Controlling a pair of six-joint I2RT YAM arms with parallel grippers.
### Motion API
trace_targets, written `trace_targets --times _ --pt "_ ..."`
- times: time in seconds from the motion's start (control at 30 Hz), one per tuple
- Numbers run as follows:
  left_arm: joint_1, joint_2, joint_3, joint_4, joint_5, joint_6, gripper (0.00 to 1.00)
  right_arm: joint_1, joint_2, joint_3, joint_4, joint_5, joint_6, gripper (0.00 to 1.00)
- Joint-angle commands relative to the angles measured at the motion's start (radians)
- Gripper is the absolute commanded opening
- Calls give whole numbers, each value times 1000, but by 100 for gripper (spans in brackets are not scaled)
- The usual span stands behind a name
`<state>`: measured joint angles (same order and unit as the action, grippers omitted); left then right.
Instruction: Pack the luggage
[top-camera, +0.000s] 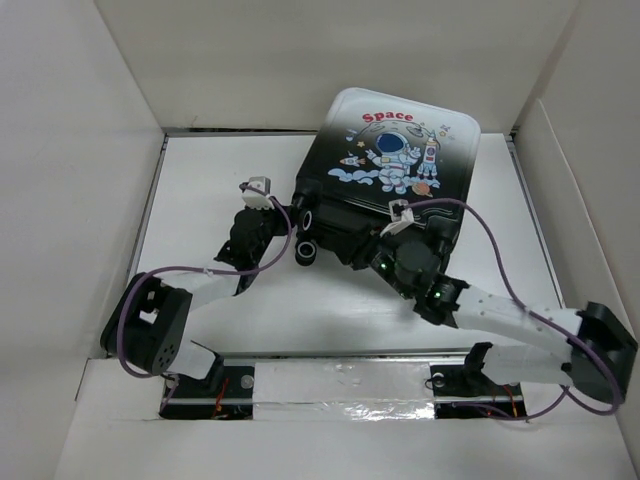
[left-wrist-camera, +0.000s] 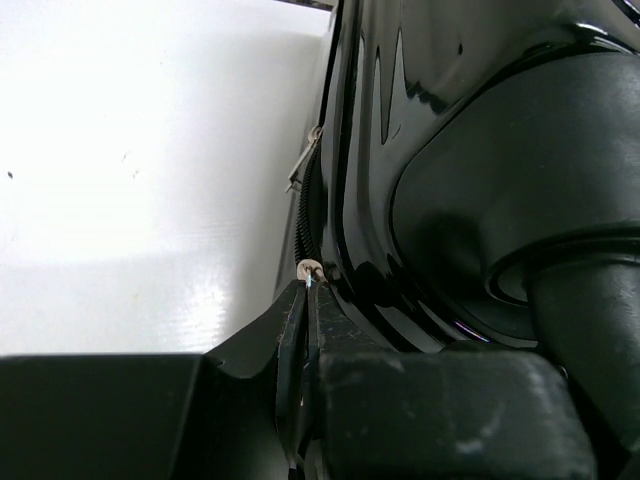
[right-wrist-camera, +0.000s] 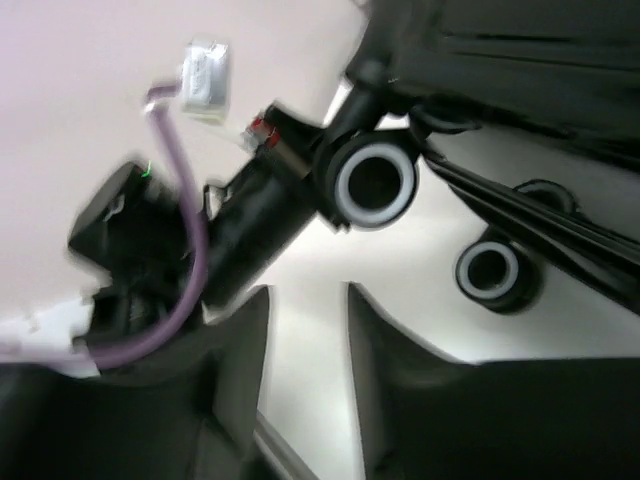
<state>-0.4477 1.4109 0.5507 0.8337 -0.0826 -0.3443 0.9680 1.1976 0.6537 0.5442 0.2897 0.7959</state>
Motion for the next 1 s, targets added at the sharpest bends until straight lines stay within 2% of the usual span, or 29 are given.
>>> trace_targets --times 0.0,0.03,0.1,0.2,0.23,0.3,0.37,0.47,0.57,0.73,0.83,0.93,0.97 --pt "18 8 100 203 -20 48 0 46 -153 9 -266 80 -174 27" --pt "18 13 113 203 -19 59 0 46 -189 15 -320 136 -191 17" --pt "18 10 120 197 -8 61 0 46 -306 44 -527 230 -216 16" --pt "18 -1 107 208 14 45 0 46 -448 60 -795 464 -209 57" --pt "18 0 110 208 14 41 0 46 -478 55 -847 565 -195 82" --pt "18 6 115 208 18 34 0 16 -527 47 -975 624 -153 99" --pt "18 10 124 199 20 33 0 -21 -561 41 -1036 640 -144 100" --pt "18 7 126 197 18 33 0 -98 -541 56 -1082 579 -155 100" --pt "18 8 126 197 18 31 0 -126 -504 64 -1099 537 -155 100" --pt "18 8 121 194 21 28 0 -170 -478 78 -1119 551 -152 100" --pt "18 5 121 196 21 30 0 -230 -458 51 -1069 508 -211 100" --pt "18 10 129 197 24 30 0 -330 -389 46 -1004 367 -262 100" --pt "18 10 129 197 23 31 0 -350 -377 46 -966 329 -273 94"
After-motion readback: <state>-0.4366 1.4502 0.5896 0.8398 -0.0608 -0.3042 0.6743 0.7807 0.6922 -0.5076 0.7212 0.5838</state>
